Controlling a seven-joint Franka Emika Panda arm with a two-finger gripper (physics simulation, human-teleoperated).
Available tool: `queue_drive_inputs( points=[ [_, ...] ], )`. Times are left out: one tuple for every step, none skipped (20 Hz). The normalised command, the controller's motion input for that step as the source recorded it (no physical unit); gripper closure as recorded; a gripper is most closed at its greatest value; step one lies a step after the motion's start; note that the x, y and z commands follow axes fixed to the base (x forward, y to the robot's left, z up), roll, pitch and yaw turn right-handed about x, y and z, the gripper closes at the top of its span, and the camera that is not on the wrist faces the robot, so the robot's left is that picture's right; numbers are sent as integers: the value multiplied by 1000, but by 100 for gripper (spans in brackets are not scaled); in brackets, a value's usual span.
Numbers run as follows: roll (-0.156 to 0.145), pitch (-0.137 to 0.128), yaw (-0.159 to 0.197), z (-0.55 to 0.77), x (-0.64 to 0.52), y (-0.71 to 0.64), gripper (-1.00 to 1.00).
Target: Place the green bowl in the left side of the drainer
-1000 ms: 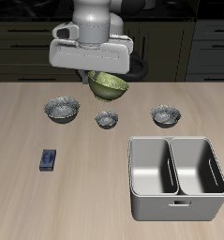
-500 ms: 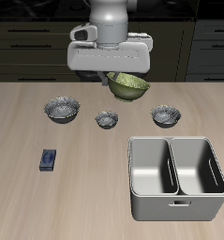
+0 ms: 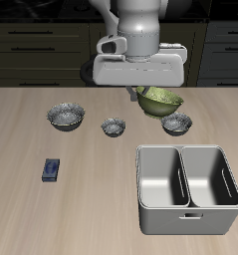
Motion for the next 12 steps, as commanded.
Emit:
queue_drive_inputs(
  points=[
    [15,20,-48,-52,176,323,100],
    [48,13,-6,7,151,490,100],
    [64,-4,32,84,388,1044,100],
    [51,-3,23,67,76,492,100],
    [39,5,-48,39,69,430,100],
    [48,-9,28,1,90,483,100],
    [44,23,-17,-64,154,557,100],
    [16,11,13,-52,78,267,100],
    [64,27,15,-141,199,645,100],
    [57,5,-3,-92,162,474,100],
    [31,18,14,-90,177,383,100],
    [19,44,-26,-280,391,750,100]
  ],
)
